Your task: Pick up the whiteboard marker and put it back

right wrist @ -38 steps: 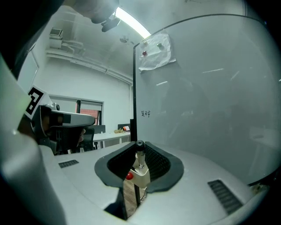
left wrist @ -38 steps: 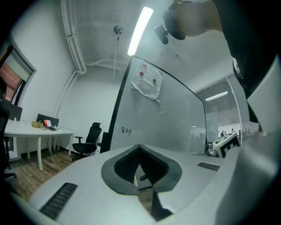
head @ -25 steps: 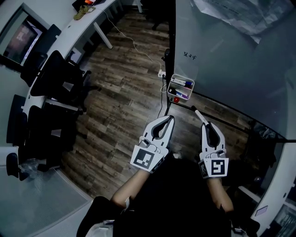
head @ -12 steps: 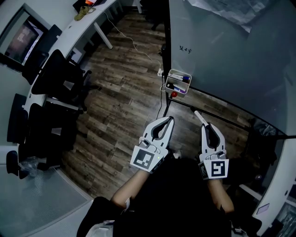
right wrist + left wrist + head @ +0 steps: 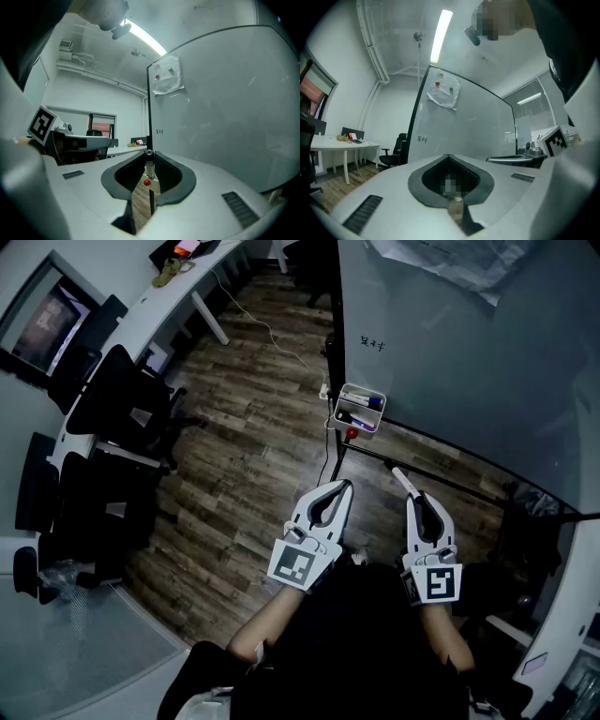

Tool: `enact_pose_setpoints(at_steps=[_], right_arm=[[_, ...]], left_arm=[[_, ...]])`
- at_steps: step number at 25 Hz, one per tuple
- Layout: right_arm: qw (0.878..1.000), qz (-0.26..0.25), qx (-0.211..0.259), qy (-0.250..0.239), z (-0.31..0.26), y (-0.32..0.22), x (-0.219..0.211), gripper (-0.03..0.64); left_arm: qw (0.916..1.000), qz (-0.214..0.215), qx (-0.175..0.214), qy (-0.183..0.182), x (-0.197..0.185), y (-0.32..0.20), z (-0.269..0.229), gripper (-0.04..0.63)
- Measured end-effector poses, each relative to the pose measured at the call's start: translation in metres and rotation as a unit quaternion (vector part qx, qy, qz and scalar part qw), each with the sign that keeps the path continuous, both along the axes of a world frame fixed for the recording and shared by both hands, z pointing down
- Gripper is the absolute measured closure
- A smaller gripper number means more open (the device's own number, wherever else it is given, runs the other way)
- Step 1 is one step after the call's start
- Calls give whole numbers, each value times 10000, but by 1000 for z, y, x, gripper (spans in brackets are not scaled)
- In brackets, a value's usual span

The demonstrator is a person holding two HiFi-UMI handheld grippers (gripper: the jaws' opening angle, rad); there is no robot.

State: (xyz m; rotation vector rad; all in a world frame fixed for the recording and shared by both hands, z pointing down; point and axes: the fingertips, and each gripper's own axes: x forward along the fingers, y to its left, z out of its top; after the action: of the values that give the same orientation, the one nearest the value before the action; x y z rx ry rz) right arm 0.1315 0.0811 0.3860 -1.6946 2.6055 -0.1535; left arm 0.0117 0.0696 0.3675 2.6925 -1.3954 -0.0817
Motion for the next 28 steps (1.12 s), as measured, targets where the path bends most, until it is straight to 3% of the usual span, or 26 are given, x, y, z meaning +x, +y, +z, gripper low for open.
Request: enact_pose_setpoints(at_steps=[14,18,23,28], right_arm=[[10000,-7,-56,31,1,-2,0,540],[9992,-23,-266,305,13,-5,0,540],[9999,49,-134,-10,2,-18,-11,540],[9996,174,-212,76,4,-30,-21,540]], left_arm=[[10000,-47,16,-15,-3,-2,-1,588],[10000,-49,16,-12,-8,-8,0,588],[10000,7,0,4,-14,-19,1,588],[9999,135,-4,-3,-22,-33,2,588]])
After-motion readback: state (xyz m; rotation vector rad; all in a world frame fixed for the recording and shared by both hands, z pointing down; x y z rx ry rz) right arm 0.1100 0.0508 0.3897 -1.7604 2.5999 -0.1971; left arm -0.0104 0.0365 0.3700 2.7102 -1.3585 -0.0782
